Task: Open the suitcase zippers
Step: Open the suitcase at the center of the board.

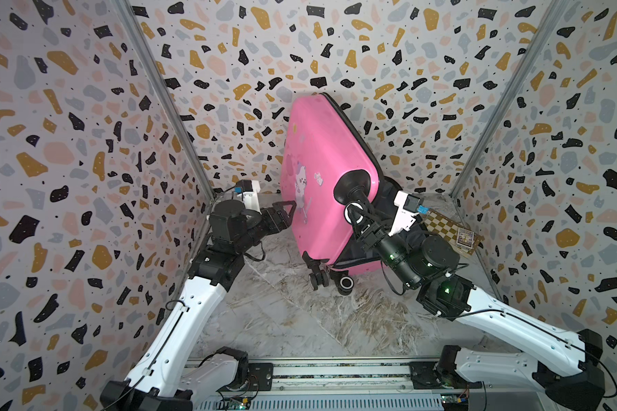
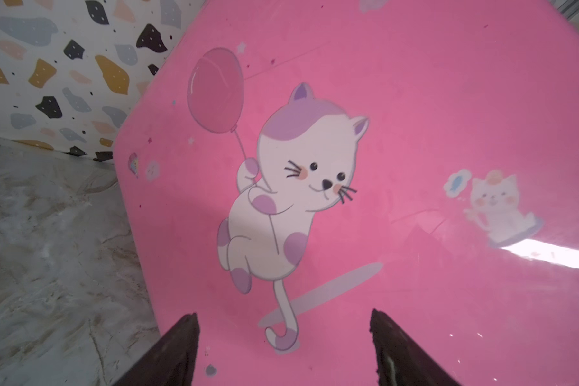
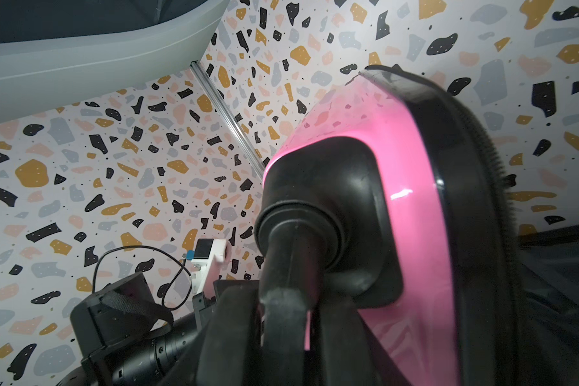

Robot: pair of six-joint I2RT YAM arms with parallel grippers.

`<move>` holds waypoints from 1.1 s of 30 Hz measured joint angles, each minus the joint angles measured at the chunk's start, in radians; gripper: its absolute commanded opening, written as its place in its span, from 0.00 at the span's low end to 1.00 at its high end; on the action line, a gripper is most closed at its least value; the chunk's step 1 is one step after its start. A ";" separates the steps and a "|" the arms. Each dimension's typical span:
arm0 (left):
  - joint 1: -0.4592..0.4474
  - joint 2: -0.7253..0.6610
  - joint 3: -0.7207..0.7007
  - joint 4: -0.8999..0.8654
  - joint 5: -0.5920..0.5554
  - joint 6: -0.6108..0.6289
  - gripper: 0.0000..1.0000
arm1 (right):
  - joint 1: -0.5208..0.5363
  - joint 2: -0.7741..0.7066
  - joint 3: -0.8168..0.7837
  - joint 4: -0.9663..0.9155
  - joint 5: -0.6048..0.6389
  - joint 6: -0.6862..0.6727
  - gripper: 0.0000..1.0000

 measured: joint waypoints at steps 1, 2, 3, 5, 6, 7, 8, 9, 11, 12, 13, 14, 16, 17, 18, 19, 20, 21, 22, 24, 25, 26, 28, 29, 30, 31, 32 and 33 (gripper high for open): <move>0.010 0.000 0.019 -0.007 0.003 -0.003 0.82 | 0.006 0.005 0.005 0.001 -0.007 0.000 0.02; 0.022 0.000 0.038 -0.013 0.008 -0.008 0.82 | 0.010 0.009 0.008 0.004 -0.013 0.000 0.02; 0.033 0.000 0.051 -0.015 0.015 -0.013 0.82 | 0.014 0.013 0.010 0.007 -0.021 -0.001 0.02; 0.059 0.000 0.075 -0.011 0.042 -0.032 0.85 | 0.024 0.022 0.014 0.014 -0.035 -0.003 0.02; 0.068 0.000 0.083 -0.006 0.056 -0.040 0.87 | 0.029 0.026 0.017 0.016 -0.044 -0.004 0.02; 0.077 0.000 0.093 -0.002 0.069 -0.052 0.89 | 0.034 0.031 0.020 0.018 -0.054 -0.004 0.02; 0.086 0.000 0.103 0.001 0.083 -0.067 0.92 | 0.040 0.035 0.023 0.021 -0.063 -0.005 0.02; 0.091 0.000 0.111 0.002 0.094 -0.075 0.94 | 0.045 0.040 0.024 0.024 -0.072 -0.006 0.02; 0.096 -0.002 0.132 0.012 0.115 -0.099 0.99 | 0.058 0.051 0.026 0.034 -0.091 -0.008 0.02; 0.098 -0.005 0.138 0.018 0.123 -0.111 1.00 | 0.063 0.056 0.026 0.039 -0.098 -0.009 0.02; 0.098 -0.011 0.140 0.025 0.130 -0.120 0.99 | 0.069 0.063 0.027 0.044 -0.103 -0.011 0.02; 0.098 -0.021 0.140 0.031 0.135 -0.130 0.99 | 0.074 0.070 0.028 0.049 -0.105 -0.011 0.02; 0.098 -0.039 0.140 0.038 0.141 -0.147 0.99 | 0.083 0.081 0.030 0.056 -0.106 -0.011 0.02; 0.098 -0.050 0.140 0.042 0.143 -0.154 0.99 | 0.088 0.087 0.031 0.060 -0.107 -0.011 0.02; 0.098 -0.060 0.140 0.045 0.143 -0.160 0.99 | 0.093 0.093 0.033 0.064 -0.108 -0.011 0.03; 0.098 -0.072 0.140 0.047 0.143 -0.166 0.99 | 0.096 0.100 0.036 0.069 -0.109 -0.011 0.04; 0.098 -0.084 0.140 0.051 0.143 -0.171 0.99 | 0.098 0.107 0.040 0.073 -0.111 -0.011 0.06; 0.098 -0.093 0.140 0.054 0.143 -0.175 0.99 | 0.101 0.113 0.042 0.076 -0.113 -0.012 0.08; 0.098 -0.104 0.140 0.056 0.142 -0.178 0.99 | 0.105 0.119 0.044 0.079 -0.117 -0.012 0.11; 0.098 -0.122 0.140 0.059 0.139 -0.183 0.99 | 0.110 0.129 0.048 0.083 -0.124 -0.013 0.23; 0.098 -0.129 0.140 0.059 0.137 -0.186 0.99 | 0.111 0.133 0.051 0.084 -0.127 -0.014 0.33; 0.098 -0.135 0.140 0.058 0.134 -0.187 0.99 | 0.112 0.137 0.053 0.083 -0.131 -0.016 0.44; 0.098 -0.143 0.140 0.050 0.125 -0.188 0.99 | 0.116 0.140 0.053 0.082 -0.140 -0.020 0.60; 0.099 -0.146 0.140 0.040 0.119 -0.188 0.99 | 0.117 0.139 0.053 0.079 -0.154 -0.019 0.65; 0.099 -0.147 0.140 0.032 0.114 -0.188 0.99 | 0.119 0.137 0.052 0.057 -0.171 -0.021 0.69; 0.100 -0.148 0.140 0.020 0.106 -0.187 0.99 | 0.123 0.138 0.040 0.032 -0.180 -0.019 0.74; 0.100 -0.149 0.139 0.006 0.098 -0.185 0.99 | 0.124 0.140 0.026 0.003 -0.185 -0.018 0.77; 0.101 -0.152 0.135 -0.004 0.091 -0.184 0.99 | 0.123 0.143 0.014 -0.023 -0.185 -0.019 0.80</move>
